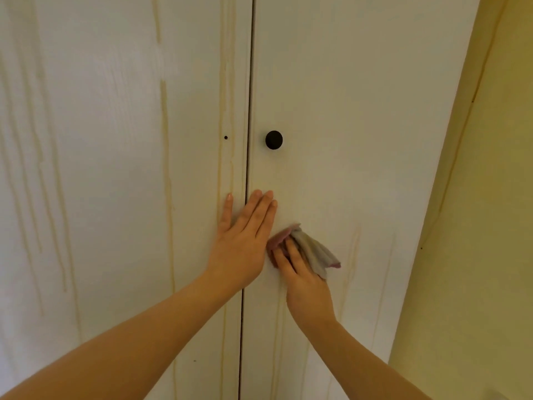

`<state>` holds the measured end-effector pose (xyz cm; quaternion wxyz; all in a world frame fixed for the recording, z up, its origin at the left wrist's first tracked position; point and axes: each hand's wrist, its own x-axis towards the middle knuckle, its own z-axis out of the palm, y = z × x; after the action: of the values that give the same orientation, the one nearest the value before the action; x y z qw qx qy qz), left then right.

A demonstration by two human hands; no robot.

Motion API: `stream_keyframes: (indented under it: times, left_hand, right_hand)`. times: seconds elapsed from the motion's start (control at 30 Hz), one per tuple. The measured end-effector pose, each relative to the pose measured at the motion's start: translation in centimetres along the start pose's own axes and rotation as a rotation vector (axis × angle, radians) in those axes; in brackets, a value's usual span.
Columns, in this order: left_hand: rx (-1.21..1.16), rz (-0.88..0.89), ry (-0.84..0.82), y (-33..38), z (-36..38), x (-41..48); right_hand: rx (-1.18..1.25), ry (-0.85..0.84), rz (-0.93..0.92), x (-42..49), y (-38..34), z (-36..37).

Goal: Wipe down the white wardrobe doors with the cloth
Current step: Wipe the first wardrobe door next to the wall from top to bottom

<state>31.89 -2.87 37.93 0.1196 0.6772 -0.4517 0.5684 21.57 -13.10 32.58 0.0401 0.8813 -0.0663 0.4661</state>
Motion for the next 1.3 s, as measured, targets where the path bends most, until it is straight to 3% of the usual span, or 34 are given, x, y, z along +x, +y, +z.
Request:
stream_keyframes:
  times: [0.1,0.23,0.4,0.57,0.67,0.77,0.93,1.1,1.3]
  left_hand:
    - [0.032,-0.019,0.007,0.6,-0.1,-0.1]
    - [0.045,-0.022,-0.013,1.9,0.0,-0.5]
    - [0.062,0.033,-0.069,2.9,0.5,-1.1]
    - [0.058,0.107,-0.088,3.4,0.8,-0.7]
    - [0.045,0.126,-0.08,4.2,0.8,0.5]
    - [0.033,0.16,-0.084,5.0,0.9,1.3]
    - [0.02,0.191,-0.11,6.4,1.7,2.6]
    - [0.022,0.209,-0.11,7.7,2.8,3.4]
    - [0.042,0.281,-0.146,10.1,4.2,3.0]
  right_hand:
    - [-0.086,0.024,-0.003,1.5,1.3,-1.0]
    - [-0.027,0.124,0.076,3.3,1.6,-1.8]
    - [-0.037,0.036,0.02,-0.6,3.0,-1.2]
    - [-0.023,0.098,0.242,4.0,5.1,-3.0]
    - [-0.044,0.049,0.255,0.4,5.2,-1.6]
    - [0.019,0.001,0.226,-1.3,6.3,-2.6]
    - [0.13,0.054,0.439,3.1,9.9,-4.9]
    - [0.191,-0.009,0.436,-1.6,8.5,-2.9]
    - [0.276,0.049,0.468,1.8,12.8,-4.2]
